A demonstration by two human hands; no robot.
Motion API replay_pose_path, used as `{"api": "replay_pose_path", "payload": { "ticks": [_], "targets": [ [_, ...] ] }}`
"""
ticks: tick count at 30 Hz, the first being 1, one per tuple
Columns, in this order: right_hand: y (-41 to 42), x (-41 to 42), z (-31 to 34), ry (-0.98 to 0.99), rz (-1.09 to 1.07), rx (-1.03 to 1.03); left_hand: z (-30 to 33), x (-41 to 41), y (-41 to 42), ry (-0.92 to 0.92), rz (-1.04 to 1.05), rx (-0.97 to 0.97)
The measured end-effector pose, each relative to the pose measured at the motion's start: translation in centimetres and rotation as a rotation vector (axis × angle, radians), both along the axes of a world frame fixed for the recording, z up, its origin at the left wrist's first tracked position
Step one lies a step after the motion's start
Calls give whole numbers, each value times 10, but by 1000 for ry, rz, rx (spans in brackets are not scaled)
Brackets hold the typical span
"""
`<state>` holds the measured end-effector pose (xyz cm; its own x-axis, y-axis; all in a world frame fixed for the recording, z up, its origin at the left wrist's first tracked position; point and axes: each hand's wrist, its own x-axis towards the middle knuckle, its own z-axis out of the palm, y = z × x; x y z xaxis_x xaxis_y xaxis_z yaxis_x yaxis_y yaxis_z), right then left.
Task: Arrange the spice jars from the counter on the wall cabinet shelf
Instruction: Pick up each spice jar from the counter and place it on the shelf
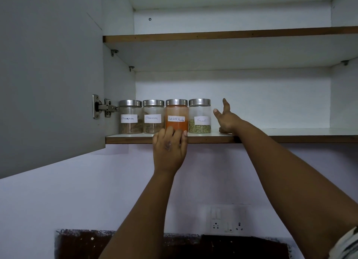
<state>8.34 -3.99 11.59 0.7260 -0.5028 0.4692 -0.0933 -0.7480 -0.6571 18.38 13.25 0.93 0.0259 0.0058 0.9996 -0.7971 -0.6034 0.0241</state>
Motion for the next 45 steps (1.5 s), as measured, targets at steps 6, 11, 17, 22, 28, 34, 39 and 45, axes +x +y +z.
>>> {"api": "replay_pose_path", "payload": {
  "ticks": [6,11,17,22,28,34,39,45],
  "targets": [
    [13,-46,-23,116,-181,-346,-2,-6,5,36,2,75],
    [7,-74,-114,-336,-353,-735,-15,-34,5,102,75,42],
    [26,-113,-249,-261,-247,-420,-119,-89,2,435,-18,204],
    [16,-187,-368,67,-285,-235,-278,-145,28,714,-102,240],
    [29,-251,-468,246,-283,-129,-395,-226,60,1099,-164,344],
    [57,-274,-529,256,-158,-9,-441,-268,70,1297,-242,572],
    [92,-268,-548,555,245,-241,-456,-280,84,1488,-321,666],
    [93,-235,-547,800,258,-84,-455,-261,94,1614,-432,697]
  ]
}}
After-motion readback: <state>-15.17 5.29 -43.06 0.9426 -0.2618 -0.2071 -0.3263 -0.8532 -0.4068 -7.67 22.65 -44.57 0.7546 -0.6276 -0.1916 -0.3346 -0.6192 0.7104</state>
